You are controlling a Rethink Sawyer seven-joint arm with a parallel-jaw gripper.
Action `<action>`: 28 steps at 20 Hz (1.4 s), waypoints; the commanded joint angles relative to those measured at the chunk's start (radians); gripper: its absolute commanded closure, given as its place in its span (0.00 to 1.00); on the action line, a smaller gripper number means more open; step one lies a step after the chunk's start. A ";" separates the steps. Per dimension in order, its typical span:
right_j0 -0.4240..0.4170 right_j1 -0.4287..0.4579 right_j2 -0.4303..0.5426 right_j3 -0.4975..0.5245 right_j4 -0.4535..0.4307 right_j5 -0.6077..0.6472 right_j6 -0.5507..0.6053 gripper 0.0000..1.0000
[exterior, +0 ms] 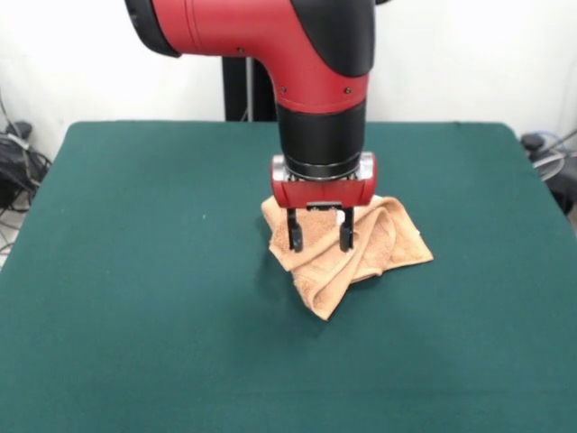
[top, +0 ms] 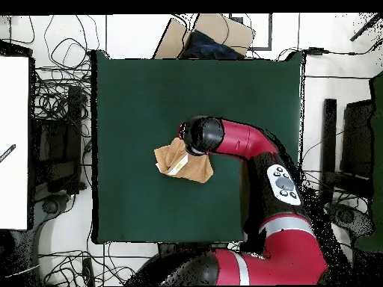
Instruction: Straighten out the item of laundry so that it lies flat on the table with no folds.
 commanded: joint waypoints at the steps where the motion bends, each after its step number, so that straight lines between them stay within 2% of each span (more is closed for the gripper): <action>1: -0.023 -0.006 0.064 0.073 0.013 0.083 0.054 0.00; 9: -0.040 -0.006 0.071 0.090 0.009 0.072 0.046 0.00; 16: -0.033 0.069 0.094 0.060 0.009 0.010 0.060 0.00; 28: -0.032 0.119 0.109 0.021 0.009 -0.003 0.048 0.00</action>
